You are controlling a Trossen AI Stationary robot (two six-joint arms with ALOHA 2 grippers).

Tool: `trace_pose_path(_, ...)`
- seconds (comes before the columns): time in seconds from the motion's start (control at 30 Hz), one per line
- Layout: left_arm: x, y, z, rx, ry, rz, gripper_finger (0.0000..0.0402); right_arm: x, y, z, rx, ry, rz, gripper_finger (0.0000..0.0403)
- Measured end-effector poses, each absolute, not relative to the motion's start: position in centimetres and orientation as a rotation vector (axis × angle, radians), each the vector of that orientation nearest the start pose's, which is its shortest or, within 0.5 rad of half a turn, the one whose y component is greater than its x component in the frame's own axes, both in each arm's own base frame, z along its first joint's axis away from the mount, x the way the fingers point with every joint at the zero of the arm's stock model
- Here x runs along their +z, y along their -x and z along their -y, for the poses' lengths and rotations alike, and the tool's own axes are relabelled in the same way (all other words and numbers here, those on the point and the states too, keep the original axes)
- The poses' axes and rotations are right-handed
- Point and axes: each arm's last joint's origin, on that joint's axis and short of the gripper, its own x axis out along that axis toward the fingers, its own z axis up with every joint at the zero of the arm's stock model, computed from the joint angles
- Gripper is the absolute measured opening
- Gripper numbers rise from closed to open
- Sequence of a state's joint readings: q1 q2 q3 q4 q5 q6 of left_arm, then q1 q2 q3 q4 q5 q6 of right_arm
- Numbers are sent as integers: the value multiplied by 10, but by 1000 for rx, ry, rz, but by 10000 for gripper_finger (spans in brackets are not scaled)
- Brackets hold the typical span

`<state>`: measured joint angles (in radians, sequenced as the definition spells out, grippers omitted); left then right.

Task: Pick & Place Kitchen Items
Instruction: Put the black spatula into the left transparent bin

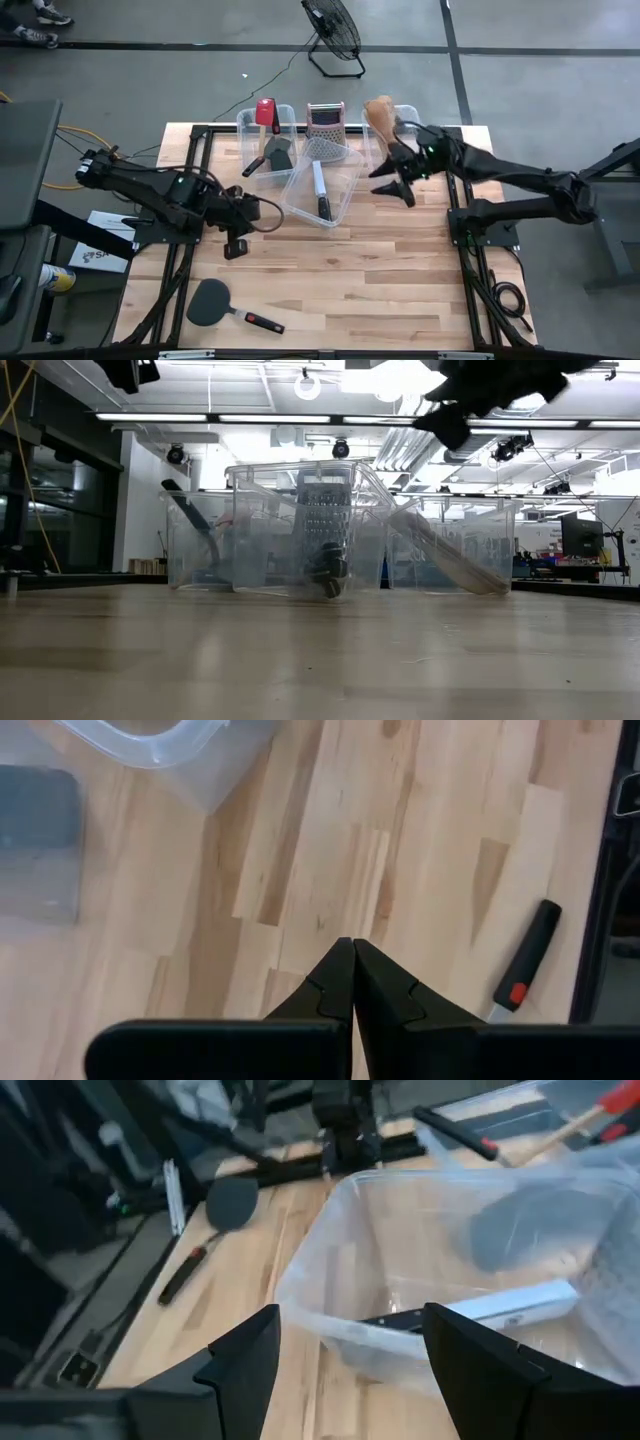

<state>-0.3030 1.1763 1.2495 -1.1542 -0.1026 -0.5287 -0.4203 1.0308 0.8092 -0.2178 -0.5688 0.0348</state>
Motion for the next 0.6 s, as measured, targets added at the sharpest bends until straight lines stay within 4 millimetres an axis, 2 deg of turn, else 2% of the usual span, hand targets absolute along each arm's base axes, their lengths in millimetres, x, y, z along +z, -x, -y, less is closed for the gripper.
trace_pose_path(0.23,338,-200,59,104,263,-1073,1,261,-164,55,85,-381,-222,236)
trace_pose_path(0.37,333,-207,62,86,243,-1087,1,248,-143,44,63,-442,-147,236)
trace_pose_path(0.6,327,-215,64,80,227,-1112,1,235,-128,26,28,-511,-96,236)
